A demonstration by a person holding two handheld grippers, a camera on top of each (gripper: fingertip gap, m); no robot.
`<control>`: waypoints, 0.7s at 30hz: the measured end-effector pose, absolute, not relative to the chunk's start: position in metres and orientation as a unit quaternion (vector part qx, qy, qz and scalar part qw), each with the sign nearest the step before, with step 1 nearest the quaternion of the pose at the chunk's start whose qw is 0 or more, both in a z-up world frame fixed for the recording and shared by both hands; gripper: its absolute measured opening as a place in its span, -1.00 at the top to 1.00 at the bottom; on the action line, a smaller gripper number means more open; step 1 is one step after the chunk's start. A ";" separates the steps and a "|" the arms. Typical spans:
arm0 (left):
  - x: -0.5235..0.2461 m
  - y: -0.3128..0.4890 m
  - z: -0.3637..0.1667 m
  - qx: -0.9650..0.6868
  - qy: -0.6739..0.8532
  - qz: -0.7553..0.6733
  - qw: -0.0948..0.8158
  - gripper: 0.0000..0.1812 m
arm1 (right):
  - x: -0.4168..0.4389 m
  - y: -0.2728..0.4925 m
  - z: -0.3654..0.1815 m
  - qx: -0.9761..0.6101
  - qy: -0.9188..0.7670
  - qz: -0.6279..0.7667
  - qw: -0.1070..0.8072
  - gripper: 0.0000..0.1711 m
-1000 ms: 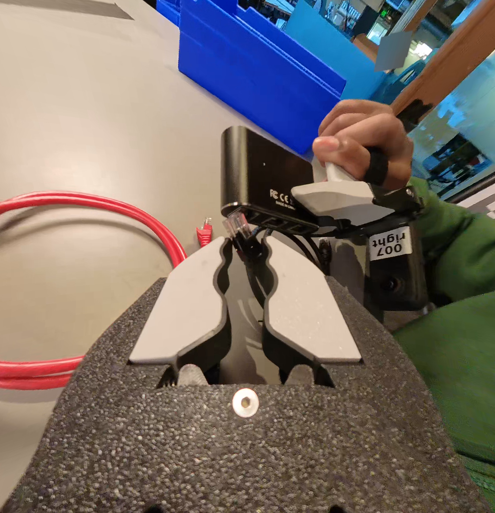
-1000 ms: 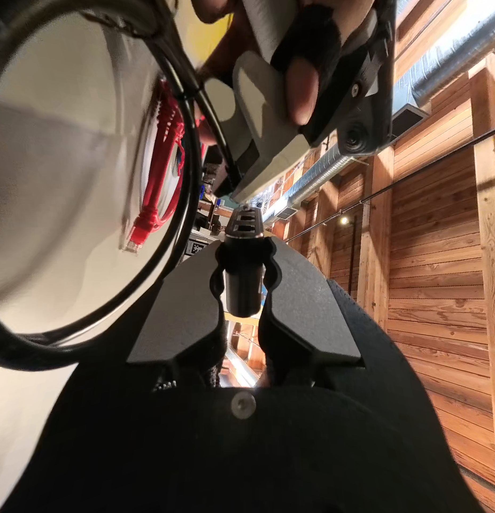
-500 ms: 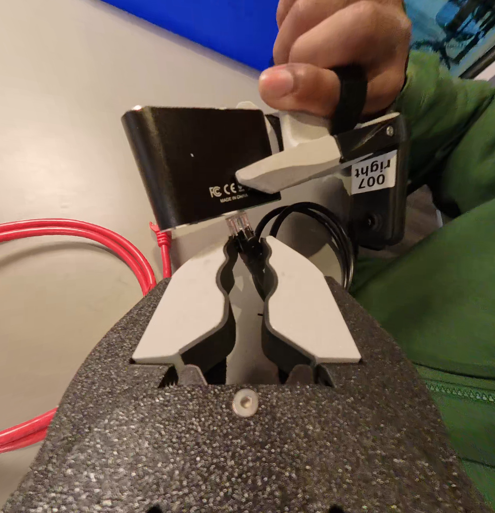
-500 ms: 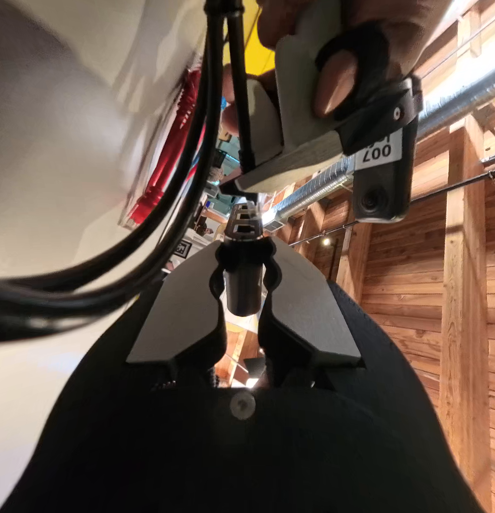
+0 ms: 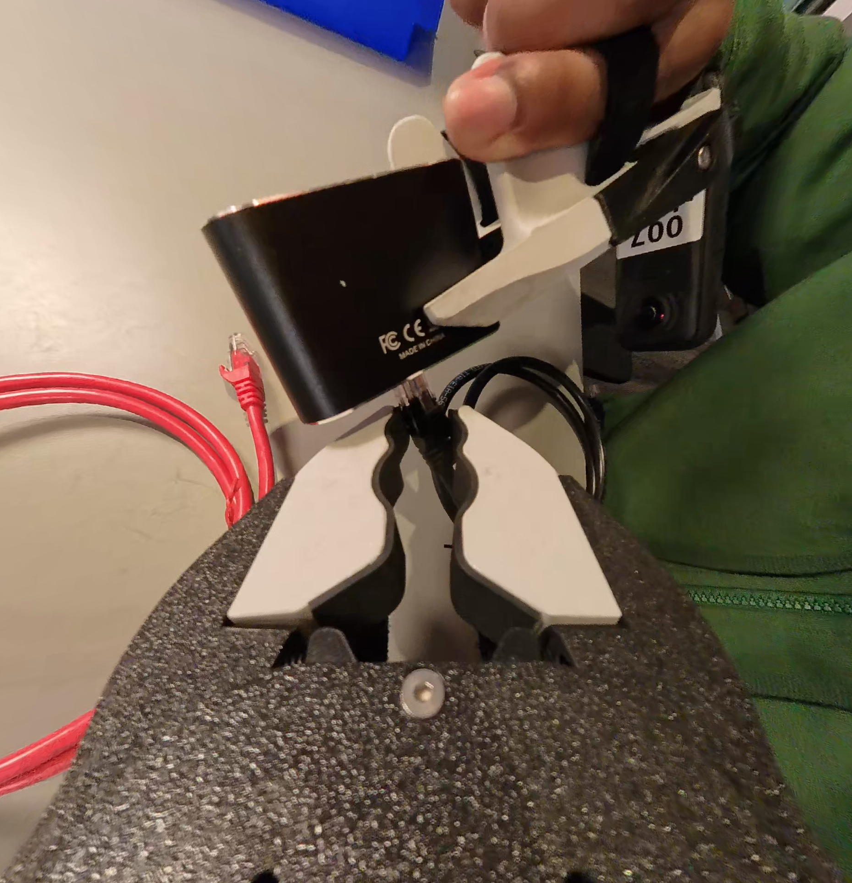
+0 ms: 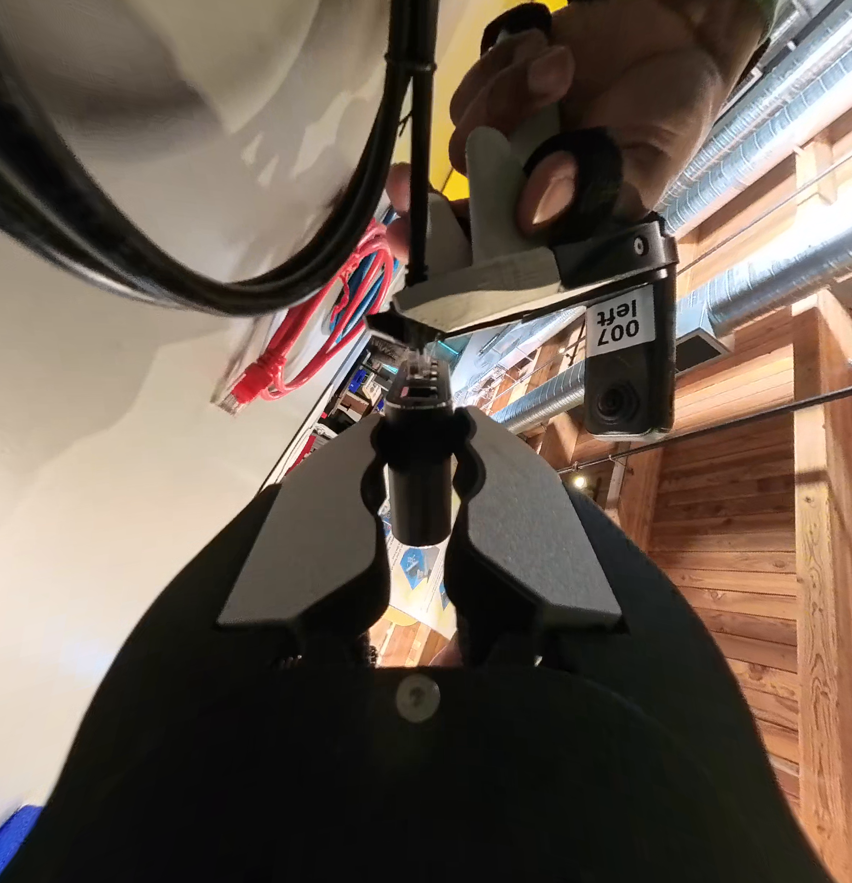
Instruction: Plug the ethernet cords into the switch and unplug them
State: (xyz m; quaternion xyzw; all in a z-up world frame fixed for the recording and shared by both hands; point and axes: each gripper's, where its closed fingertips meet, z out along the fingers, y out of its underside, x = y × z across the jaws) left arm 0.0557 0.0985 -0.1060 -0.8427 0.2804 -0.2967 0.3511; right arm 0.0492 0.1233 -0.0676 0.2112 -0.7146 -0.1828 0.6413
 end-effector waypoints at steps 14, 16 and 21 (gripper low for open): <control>0.053 0.090 -0.108 -0.842 0.312 -0.283 0.336 0.80 | 0.048 0.112 -0.072 0.222 -0.744 -0.140 0.615 0.69; 0.055 0.090 -0.107 -0.840 0.321 -0.278 0.339 0.81 | 0.048 0.108 -0.075 0.219 -0.758 -0.121 0.602 0.70; 0.050 0.089 -0.121 -0.853 0.340 -0.239 0.315 0.81 | 0.045 0.102 -0.089 0.227 -0.775 -0.110 0.580 0.69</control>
